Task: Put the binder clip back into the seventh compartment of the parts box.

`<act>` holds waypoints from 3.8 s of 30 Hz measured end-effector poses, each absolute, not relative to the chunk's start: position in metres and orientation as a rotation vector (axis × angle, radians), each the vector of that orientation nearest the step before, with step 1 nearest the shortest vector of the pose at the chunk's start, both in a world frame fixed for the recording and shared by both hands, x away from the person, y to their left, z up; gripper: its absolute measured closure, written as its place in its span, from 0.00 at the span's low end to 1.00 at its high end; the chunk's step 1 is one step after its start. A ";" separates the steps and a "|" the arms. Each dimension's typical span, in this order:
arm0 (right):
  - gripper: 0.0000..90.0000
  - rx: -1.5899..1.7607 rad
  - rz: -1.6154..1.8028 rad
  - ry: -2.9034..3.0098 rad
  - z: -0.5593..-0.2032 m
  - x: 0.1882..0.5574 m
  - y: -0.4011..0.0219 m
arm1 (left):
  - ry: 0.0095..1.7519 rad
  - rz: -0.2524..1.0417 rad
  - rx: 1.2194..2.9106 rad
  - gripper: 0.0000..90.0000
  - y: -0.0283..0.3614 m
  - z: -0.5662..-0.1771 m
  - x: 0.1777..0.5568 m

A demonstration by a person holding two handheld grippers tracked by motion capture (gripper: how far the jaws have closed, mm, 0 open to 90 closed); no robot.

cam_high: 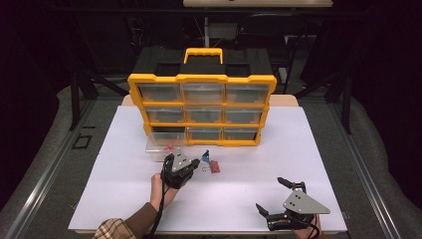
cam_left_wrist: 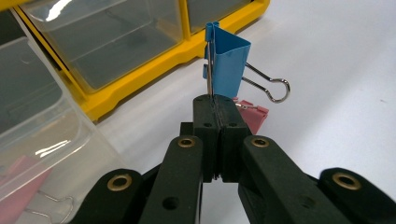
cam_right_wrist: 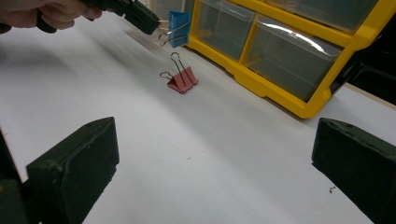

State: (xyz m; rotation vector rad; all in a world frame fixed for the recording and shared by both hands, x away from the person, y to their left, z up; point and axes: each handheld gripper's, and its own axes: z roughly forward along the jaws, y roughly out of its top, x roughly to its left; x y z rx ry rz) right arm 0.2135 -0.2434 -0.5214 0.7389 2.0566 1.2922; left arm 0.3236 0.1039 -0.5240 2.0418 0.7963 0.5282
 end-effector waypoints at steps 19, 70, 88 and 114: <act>0.00 0.739 1.292 2.057 -0.521 0.213 -0.243 | 0.785 0.546 1.981 0.99 0.119 -0.504 0.323; 0.00 0.739 1.291 2.066 -0.522 0.215 -0.242 | 0.838 0.655 1.771 0.99 0.163 -0.465 0.326; 0.00 0.736 1.289 2.067 -0.522 0.214 -0.242 | 0.903 0.691 1.711 0.99 0.182 -0.463 0.333; 0.00 0.733 1.285 2.075 -0.522 0.215 -0.242 | 1.049 0.640 1.806 0.97 0.193 -0.484 0.352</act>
